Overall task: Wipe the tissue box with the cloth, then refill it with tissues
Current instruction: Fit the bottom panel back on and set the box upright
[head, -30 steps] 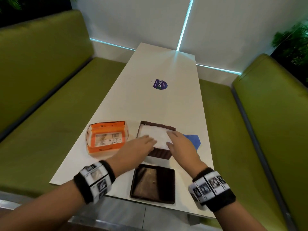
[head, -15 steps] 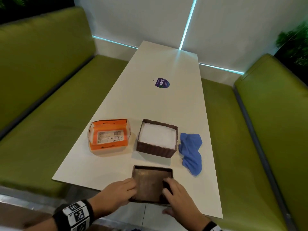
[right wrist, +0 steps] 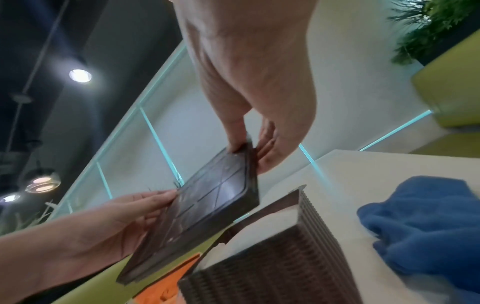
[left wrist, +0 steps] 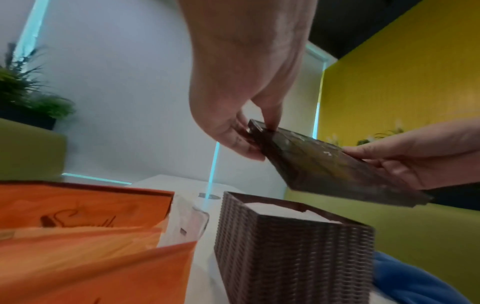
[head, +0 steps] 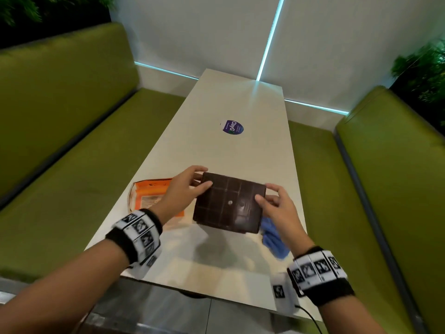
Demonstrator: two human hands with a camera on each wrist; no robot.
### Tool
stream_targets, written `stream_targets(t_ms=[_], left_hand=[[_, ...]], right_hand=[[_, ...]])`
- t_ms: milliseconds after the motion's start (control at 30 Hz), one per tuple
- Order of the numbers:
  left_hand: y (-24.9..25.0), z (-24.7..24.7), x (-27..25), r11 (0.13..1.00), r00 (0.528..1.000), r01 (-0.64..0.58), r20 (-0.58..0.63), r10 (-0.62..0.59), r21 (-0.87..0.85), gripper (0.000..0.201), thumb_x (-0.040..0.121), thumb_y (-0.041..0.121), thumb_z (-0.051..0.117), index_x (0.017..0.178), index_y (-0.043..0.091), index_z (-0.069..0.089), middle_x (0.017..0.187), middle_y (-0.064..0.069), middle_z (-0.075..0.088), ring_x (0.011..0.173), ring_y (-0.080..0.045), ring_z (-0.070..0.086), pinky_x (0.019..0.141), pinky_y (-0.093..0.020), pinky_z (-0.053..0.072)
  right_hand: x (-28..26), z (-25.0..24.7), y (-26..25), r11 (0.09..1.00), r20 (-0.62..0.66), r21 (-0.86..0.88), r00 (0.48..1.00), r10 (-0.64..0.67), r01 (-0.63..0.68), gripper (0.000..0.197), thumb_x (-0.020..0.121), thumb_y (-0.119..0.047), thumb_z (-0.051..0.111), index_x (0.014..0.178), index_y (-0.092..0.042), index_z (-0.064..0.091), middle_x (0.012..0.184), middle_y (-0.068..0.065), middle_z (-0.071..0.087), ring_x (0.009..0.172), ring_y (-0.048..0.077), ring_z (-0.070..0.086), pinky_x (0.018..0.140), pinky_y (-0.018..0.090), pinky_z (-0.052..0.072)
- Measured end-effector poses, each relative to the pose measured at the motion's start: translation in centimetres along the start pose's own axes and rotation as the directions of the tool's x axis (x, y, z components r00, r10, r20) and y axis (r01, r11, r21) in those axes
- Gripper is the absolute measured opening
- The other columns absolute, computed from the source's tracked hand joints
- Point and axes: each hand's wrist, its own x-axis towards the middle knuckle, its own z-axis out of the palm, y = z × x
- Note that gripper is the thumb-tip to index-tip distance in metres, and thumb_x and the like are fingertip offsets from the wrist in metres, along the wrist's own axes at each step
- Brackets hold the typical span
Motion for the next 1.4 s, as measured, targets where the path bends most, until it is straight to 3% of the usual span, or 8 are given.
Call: stream_targets(t_ms=[167,267,567,767,867,1100,1266,1400], left_hand=[[-2.1,2.2,4.2,0.992,0.991,0.101,-0.096,-0.093,0.079,0.042,0.091,0.022,0.066,0.130,0.016,0.053,0.115,-0.009,0.066,0.096,-0.016,0.061,0.086,-0.026,0.050],[-3.5,3.3,4.9,0.975,0.989,0.131,-0.087,-0.117,0.177,0.041,0.093,0.021,0.063,0.131,0.015,0.052,0.120,-0.012,0.065,0.106,-0.022,0.062,0.095,-0.033,0.051],[-4.0,5.1,4.7,0.894,0.994,0.092,-0.101,-0.053,0.439,0.045,0.099,0.027,0.049,0.141,0.012,0.046,0.127,-0.014,0.062,0.123,-0.031,0.051,0.103,-0.041,0.043],[-4.0,6.6,3.7,0.913,0.993,0.111,-0.092,-0.081,0.393,0.044,0.103,0.025,0.038,0.143,0.006,0.035,0.130,-0.017,0.055,0.118,-0.029,0.054,0.095,-0.035,0.043],[-4.7,7.0,3.5,0.922,0.989,0.136,-0.109,-0.103,0.362,0.049,0.104,0.031,0.034,0.148,0.012,0.028,0.130,-0.015,0.057,0.116,-0.028,0.057,0.096,-0.038,0.047],[-4.4,6.8,3.3,0.932,0.957,0.283,-0.131,-0.258,0.227,0.051,0.105,0.034,0.030,0.151,0.015,0.019,0.120,-0.018,0.063,0.104,-0.033,0.063,0.093,-0.044,0.051],[-4.4,6.7,3.2,0.914,0.920,0.390,-0.096,-0.381,0.110,0.055,0.103,0.044,0.026,0.140,0.007,0.040,0.125,-0.017,0.061,0.117,-0.036,0.057,0.102,-0.041,0.043],[-6.3,6.5,3.7,0.874,0.874,0.486,-0.038,-0.485,0.024,0.082,0.088,0.073,0.029,0.124,0.005,0.058,0.118,-0.013,0.066,0.111,-0.031,0.061,0.102,-0.045,0.046]], right_hand=[[4.9,2.3,1.0,0.969,-0.180,-0.231,0.982,0.049,-0.090,0.031,0.089,-0.027,0.065,0.116,-0.013,0.061,0.107,0.008,0.071,0.095,0.021,0.066,0.086,0.036,0.055],[5.7,3.1,1.7,0.915,-0.195,-0.387,0.980,0.038,-0.113,0.033,0.093,-0.026,0.060,0.121,-0.008,0.061,0.109,0.012,0.071,0.095,0.023,0.064,0.079,0.027,0.048],[5.6,5.0,2.3,0.727,-0.221,-0.664,0.975,0.030,-0.173,0.041,0.100,-0.028,0.044,0.137,-0.009,0.044,0.128,0.022,0.047,0.116,0.037,0.049,0.095,0.039,0.043],[5.7,5.6,4.4,0.912,-0.127,-0.395,0.990,0.061,-0.107,0.055,0.102,-0.037,0.036,0.151,-0.019,0.022,0.129,0.016,0.055,0.118,0.032,0.055,0.098,0.038,0.046],[5.7,5.6,5.9,0.973,-0.124,-0.201,0.988,0.089,-0.113,0.057,0.098,-0.045,0.042,0.147,-0.019,0.032,0.137,0.004,0.055,0.126,0.024,0.052,0.108,0.041,0.042],[5.9,4.9,5.5,0.944,-0.004,-0.015,0.944,0.329,-0.329,0.048,0.093,-0.054,0.047,0.117,-0.015,0.061,0.112,0.005,0.070,0.104,0.023,0.066,0.099,0.042,0.051],[6.7,4.5,6.6,0.893,0.021,-0.087,0.895,0.445,-0.442,0.082,0.065,-0.089,0.045,0.089,-0.013,0.069,0.096,0.008,0.074,0.098,0.027,0.068,0.101,0.042,0.048],[5.8,4.1,4.8,0.869,-0.013,0.005,0.869,0.495,-0.495,0.061,0.077,-0.073,0.055,0.088,-0.014,0.065,0.095,0.013,0.073,0.093,0.029,0.070,0.094,0.042,0.053]])
